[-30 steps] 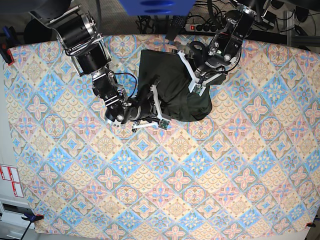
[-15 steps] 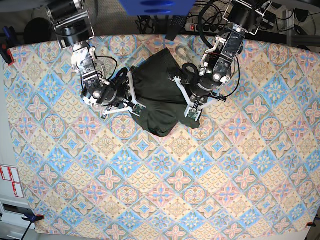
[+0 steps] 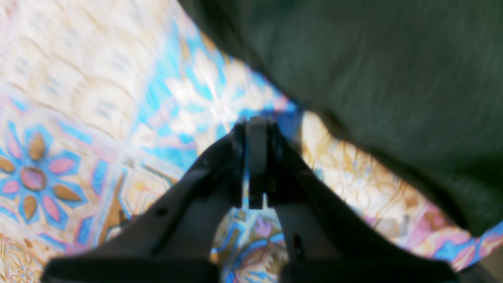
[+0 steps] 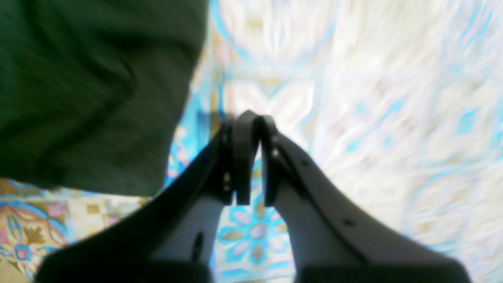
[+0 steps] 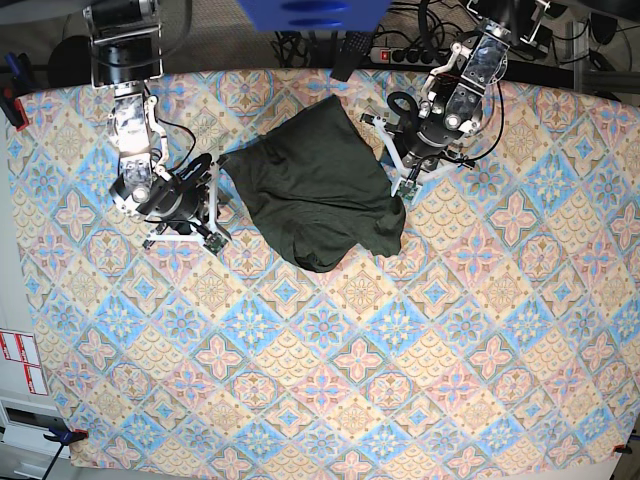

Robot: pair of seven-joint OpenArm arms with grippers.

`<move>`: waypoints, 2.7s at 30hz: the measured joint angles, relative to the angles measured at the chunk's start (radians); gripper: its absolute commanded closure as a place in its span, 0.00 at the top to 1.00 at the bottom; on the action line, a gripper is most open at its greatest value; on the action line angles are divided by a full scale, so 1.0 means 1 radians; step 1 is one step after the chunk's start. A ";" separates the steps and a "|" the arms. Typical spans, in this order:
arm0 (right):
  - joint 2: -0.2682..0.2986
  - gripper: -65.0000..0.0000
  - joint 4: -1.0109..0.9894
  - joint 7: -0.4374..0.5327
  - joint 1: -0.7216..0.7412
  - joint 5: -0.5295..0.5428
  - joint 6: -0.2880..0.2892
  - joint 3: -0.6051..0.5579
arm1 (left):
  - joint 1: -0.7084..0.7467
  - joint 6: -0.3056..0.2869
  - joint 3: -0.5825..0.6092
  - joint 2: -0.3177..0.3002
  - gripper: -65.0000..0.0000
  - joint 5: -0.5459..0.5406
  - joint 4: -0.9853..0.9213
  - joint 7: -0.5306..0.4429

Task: Fold the T-shirt properly
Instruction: 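Release the bundle and raise both grippers away, then grasp the green bundle's edge with both grippers, then release the left gripper and raise it away from the bundle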

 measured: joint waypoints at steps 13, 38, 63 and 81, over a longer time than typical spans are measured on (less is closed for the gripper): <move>-0.017 0.06 -0.113 0.036 0.010 0.004 -0.016 -0.066 | -0.078 0.000 0.001 0.071 0.00 0.002 -0.107 -0.030; -0.006 0.06 0.328 -0.013 -0.241 0.000 0.001 0.011 | -0.159 -0.002 -0.006 0.091 0.00 0.000 0.027 -0.013; -0.022 0.06 0.251 -0.002 -0.181 0.007 0.004 -0.229 | -0.057 -0.007 0.144 0.074 0.00 -0.007 -0.078 -0.047; -0.017 0.06 0.110 -0.005 -0.188 -0.001 0.001 -0.080 | -0.046 -0.014 0.151 0.013 0.00 -0.017 -0.079 -0.072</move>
